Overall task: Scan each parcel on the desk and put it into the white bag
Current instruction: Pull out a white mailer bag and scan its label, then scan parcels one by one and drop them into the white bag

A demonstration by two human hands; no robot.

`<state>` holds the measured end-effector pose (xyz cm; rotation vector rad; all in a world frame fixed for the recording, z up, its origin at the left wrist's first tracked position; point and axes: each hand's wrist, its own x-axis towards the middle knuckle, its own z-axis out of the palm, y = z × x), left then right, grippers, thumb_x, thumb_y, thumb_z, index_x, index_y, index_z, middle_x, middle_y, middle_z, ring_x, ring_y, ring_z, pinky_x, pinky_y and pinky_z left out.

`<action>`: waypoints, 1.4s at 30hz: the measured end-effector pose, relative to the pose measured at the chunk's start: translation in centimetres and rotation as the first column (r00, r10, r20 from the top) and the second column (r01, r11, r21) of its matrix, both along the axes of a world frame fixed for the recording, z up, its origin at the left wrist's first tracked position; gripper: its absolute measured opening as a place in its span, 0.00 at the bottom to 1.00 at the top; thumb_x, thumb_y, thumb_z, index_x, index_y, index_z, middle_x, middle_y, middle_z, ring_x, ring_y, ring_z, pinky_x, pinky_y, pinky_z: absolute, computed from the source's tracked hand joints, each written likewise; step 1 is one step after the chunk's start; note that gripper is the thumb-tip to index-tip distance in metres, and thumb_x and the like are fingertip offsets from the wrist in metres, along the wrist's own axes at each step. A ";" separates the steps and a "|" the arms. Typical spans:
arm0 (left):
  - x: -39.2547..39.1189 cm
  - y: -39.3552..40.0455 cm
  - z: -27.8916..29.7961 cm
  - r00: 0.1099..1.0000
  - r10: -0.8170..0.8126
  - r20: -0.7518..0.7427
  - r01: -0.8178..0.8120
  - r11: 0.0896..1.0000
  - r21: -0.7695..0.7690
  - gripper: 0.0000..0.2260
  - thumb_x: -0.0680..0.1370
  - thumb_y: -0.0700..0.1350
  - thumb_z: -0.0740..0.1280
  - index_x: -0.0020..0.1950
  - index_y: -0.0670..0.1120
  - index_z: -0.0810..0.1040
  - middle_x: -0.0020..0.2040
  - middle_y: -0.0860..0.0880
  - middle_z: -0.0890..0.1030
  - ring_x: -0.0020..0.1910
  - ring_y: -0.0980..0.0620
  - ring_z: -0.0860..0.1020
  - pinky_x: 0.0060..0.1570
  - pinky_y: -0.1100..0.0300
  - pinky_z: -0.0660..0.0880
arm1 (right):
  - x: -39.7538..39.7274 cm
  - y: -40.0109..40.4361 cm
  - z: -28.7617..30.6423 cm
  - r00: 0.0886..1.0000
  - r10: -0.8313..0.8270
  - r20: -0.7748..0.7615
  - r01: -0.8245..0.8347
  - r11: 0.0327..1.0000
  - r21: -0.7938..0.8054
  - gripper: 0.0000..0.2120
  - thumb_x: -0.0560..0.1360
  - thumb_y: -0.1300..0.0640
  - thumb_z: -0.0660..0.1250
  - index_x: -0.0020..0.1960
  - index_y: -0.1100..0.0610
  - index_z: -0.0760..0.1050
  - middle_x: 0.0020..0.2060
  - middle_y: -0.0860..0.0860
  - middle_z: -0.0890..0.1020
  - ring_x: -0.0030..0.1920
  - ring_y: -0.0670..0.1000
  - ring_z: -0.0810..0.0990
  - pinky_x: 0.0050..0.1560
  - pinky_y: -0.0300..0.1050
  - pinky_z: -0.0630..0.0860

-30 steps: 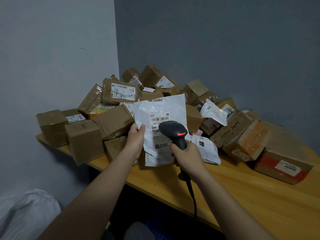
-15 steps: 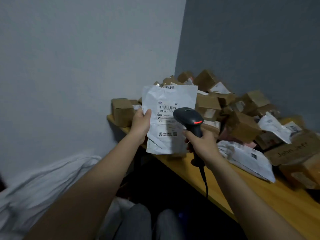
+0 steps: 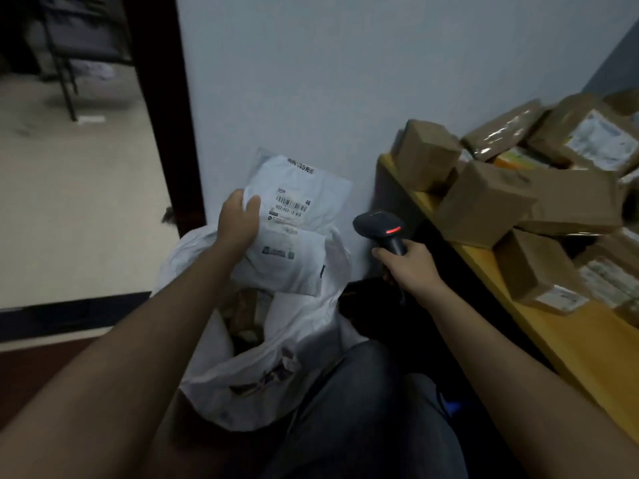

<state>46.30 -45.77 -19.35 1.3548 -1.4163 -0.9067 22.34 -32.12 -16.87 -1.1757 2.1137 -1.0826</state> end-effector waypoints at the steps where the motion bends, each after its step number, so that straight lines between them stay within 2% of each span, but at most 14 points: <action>1: 0.9 -0.4 -1.8 0.999 0.011 0.046 -0.012 0.999 0.030 0.12 0.82 0.43 0.59 0.57 0.35 0.74 0.56 0.37 0.77 0.55 0.42 0.75 0.51 0.54 0.69 | 0.3 -0.9 -1.1 1.000 0.008 -0.008 -0.008 1.000 0.030 0.11 0.73 0.57 0.71 0.33 0.56 0.74 0.25 0.51 0.77 0.25 0.49 0.76 0.32 0.43 0.73; 5: 2.9 -1.9 -9.7 0.984 -0.013 0.175 -0.019 0.983 0.181 0.13 0.83 0.49 0.56 0.56 0.42 0.74 0.56 0.37 0.77 0.57 0.40 0.74 0.51 0.53 0.69 | 1.0 -4.2 -5.6 0.998 0.054 -0.038 -0.047 0.988 0.149 0.09 0.70 0.53 0.72 0.35 0.56 0.77 0.28 0.53 0.80 0.32 0.55 0.80 0.41 0.55 0.79; 7: 2.8 -2.7 -13.2 0.973 -0.019 0.228 -0.030 0.978 0.206 0.11 0.82 0.51 0.55 0.51 0.48 0.73 0.54 0.39 0.77 0.58 0.40 0.74 0.52 0.52 0.71 | 0.8 -5.6 -8.0 0.996 0.068 -0.050 -0.056 0.976 0.210 0.09 0.70 0.53 0.72 0.35 0.56 0.77 0.29 0.55 0.81 0.32 0.55 0.81 0.42 0.56 0.80; 9: 1.8 -3.7 -15.4 0.971 -0.002 0.238 -0.047 0.978 0.203 0.09 0.83 0.47 0.55 0.46 0.47 0.71 0.42 0.47 0.76 0.46 0.46 0.75 0.45 0.54 0.71 | 0.2 -7.1 -10.1 0.995 0.085 -0.057 -0.068 0.965 0.252 0.09 0.70 0.53 0.72 0.35 0.56 0.77 0.29 0.55 0.81 0.30 0.55 0.80 0.41 0.55 0.80; 11: 0.6 -4.8 -17.0 0.972 -0.011 0.235 -0.035 0.981 0.189 0.10 0.83 0.44 0.56 0.45 0.46 0.72 0.40 0.51 0.74 0.41 0.50 0.74 0.42 0.56 0.68 | -0.5 -8.2 -11.7 0.992 0.102 -0.067 -0.079 0.956 0.283 0.09 0.70 0.53 0.73 0.35 0.57 0.77 0.27 0.53 0.80 0.30 0.55 0.80 0.40 0.55 0.80; 13: -1.2 -6.3 -19.3 0.945 -0.133 0.300 0.053 0.964 0.260 0.09 0.83 0.44 0.58 0.55 0.43 0.77 0.52 0.48 0.78 0.51 0.47 0.76 0.48 0.57 0.69 | -1.8 -9.9 -13.5 0.989 0.122 -0.081 -0.091 0.946 0.310 0.09 0.69 0.52 0.73 0.36 0.57 0.78 0.27 0.53 0.80 0.31 0.55 0.81 0.41 0.55 0.80; 16: -4.6 -6.6 -22.9 0.885 -0.399 0.238 0.260 0.850 0.459 0.21 0.80 0.45 0.64 0.72 0.41 0.68 0.70 0.42 0.70 0.67 0.44 0.71 0.65 0.54 0.68 | -3.7 -11.0 -15.8 0.988 0.131 -0.083 -0.094 0.930 0.355 0.09 0.70 0.52 0.72 0.37 0.57 0.78 0.29 0.53 0.82 0.34 0.56 0.83 0.42 0.54 0.81; 19: -7.1 -6.2 -24.6 0.863 -0.460 0.210 0.287 0.787 0.546 0.25 0.81 0.47 0.64 0.76 0.41 0.62 0.75 0.44 0.64 0.73 0.45 0.63 0.69 0.58 0.60 | -5.2 -11.3 -17.3 0.990 0.121 -0.074 -0.083 0.917 0.391 0.08 0.69 0.52 0.72 0.35 0.53 0.76 0.33 0.54 0.83 0.38 0.59 0.83 0.45 0.56 0.82; 21: -8.4 -6.5 -25.5 0.853 -0.476 0.213 0.308 0.789 0.532 0.22 0.81 0.47 0.62 0.74 0.42 0.65 0.73 0.44 0.66 0.71 0.45 0.66 0.68 0.58 0.61 | -5.9 -11.2 -17.6 0.991 0.110 -0.071 -0.073 0.914 0.399 0.09 0.69 0.51 0.72 0.34 0.52 0.76 0.35 0.56 0.83 0.39 0.60 0.84 0.46 0.58 0.81; 27: -11.7 -5.7 -21.1 0.894 -0.403 0.196 0.297 0.860 0.414 0.14 0.82 0.47 0.60 0.65 0.45 0.74 0.58 0.47 0.77 0.52 0.52 0.74 0.51 0.60 0.69 | -6.9 -8.5 -15.1 0.992 0.086 -0.097 -0.047 0.935 0.352 0.09 0.71 0.52 0.72 0.35 0.50 0.74 0.32 0.53 0.81 0.39 0.59 0.83 0.45 0.54 0.81; 31: -14.2 -3.1 -15.0 0.904 -0.426 0.039 0.398 0.870 0.292 0.07 0.82 0.46 0.60 0.56 0.48 0.75 0.46 0.53 0.81 0.46 0.54 0.79 0.44 0.64 0.72 | -6.9 -4.1 -10.6 0.991 0.031 -0.131 0.007 0.962 0.275 0.09 0.72 0.53 0.72 0.36 0.52 0.75 0.29 0.50 0.79 0.36 0.56 0.82 0.43 0.50 0.79; 34: -16.3 -0.1 -9.8 0.876 -0.475 -0.085 0.483 0.860 0.164 0.05 0.82 0.45 0.61 0.49 0.50 0.75 0.41 0.52 0.80 0.43 0.51 0.80 0.50 0.60 0.75 | -6.7 0.4 -6.5 0.986 -0.054 -0.156 0.082 0.980 0.181 0.10 0.72 0.52 0.72 0.35 0.52 0.74 0.30 0.52 0.80 0.38 0.57 0.83 0.42 0.50 0.78; 36: -17.7 2.3 -6.6 0.846 -0.519 -0.125 0.531 0.843 0.093 0.05 0.82 0.44 0.61 0.49 0.49 0.75 0.41 0.51 0.81 0.42 0.51 0.80 0.51 0.58 0.75 | -6.7 3.8 -3.7 0.981 -0.116 -0.156 0.135 0.984 0.113 0.10 0.72 0.51 0.71 0.36 0.52 0.73 0.29 0.51 0.80 0.37 0.57 0.83 0.41 0.50 0.78; 42: -22.7 10.4 1.6 0.700 -0.706 -0.111 0.703 0.708 -0.066 0.04 0.82 0.45 0.60 0.50 0.51 0.75 0.43 0.53 0.80 0.43 0.55 0.80 0.53 0.57 0.76 | -8.2 13.6 3.6 0.941 -0.308 -0.143 0.304 0.951 -0.050 0.07 0.73 0.54 0.70 0.39 0.53 0.75 0.29 0.53 0.80 0.29 0.52 0.79 0.35 0.52 0.77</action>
